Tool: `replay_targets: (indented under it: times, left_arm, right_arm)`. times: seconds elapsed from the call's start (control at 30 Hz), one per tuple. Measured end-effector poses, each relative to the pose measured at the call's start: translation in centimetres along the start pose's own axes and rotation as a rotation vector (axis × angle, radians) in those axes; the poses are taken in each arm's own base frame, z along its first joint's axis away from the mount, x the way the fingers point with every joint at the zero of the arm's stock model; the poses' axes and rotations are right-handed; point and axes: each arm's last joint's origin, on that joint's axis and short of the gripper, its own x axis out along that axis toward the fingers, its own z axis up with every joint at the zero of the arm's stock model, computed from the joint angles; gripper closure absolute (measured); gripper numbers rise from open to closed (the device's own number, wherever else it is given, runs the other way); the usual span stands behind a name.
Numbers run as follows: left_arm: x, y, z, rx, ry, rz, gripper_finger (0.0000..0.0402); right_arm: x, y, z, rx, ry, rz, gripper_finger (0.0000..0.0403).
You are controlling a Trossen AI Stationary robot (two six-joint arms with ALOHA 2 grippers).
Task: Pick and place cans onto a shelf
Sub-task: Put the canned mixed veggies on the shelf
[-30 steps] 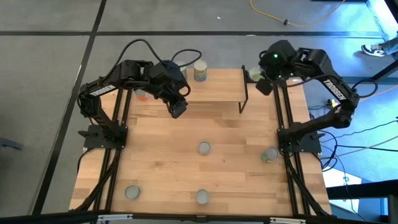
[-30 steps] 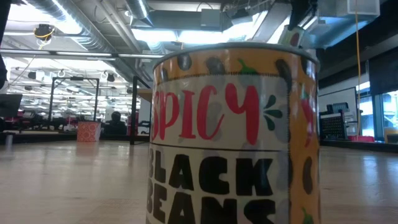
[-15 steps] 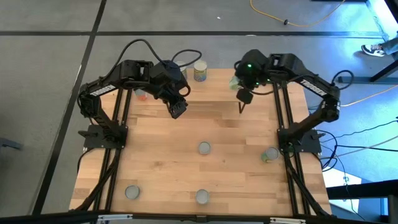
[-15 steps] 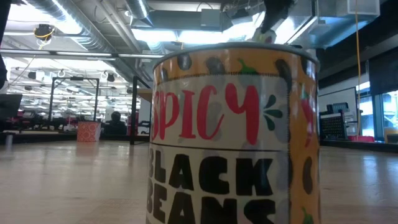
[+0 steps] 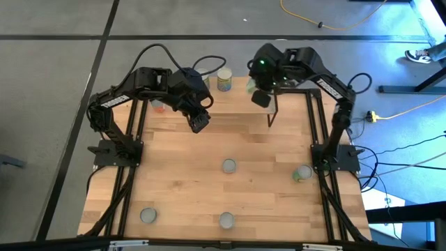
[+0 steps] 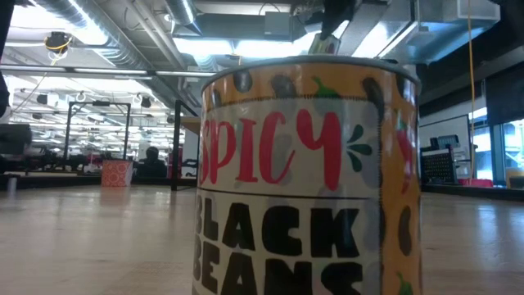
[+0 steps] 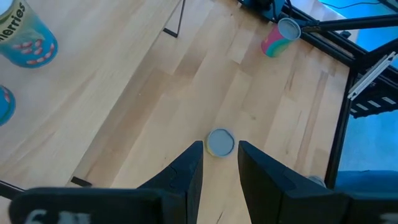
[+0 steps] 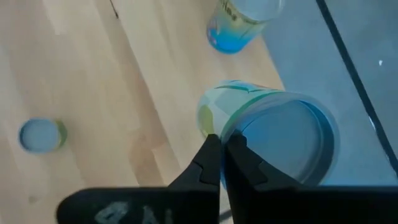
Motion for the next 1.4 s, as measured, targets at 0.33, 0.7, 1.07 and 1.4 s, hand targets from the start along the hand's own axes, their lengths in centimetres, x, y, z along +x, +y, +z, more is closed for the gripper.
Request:
replay_targets:
  times: [0.33,0.7,1.07,1.4]
  left_arm:
    - [0.0,-0.1,-0.1,-0.042,0.019,-0.04,0.0308]
    - [0.0,-0.1,-0.1,-0.042,0.018,-0.036,0.0308]
    - [0.0,-0.1,0.0,-0.043,0.015,-0.032,0.0308]
    - [0.0,-0.1,0.0,-0.043,0.015,-0.031,0.0308]
  right_arm:
    - [3.0,-1.2,0.2,0.045,0.084,0.098,0.0396]
    - [7.1,-2.3,0.9,0.062,0.187,-0.001,0.0396]
    - [9.2,-4.8,0.7,0.097,0.254,-0.133,0.0396]
    - [9.3,-5.8,0.7,0.098,0.225,-0.07,0.0396]
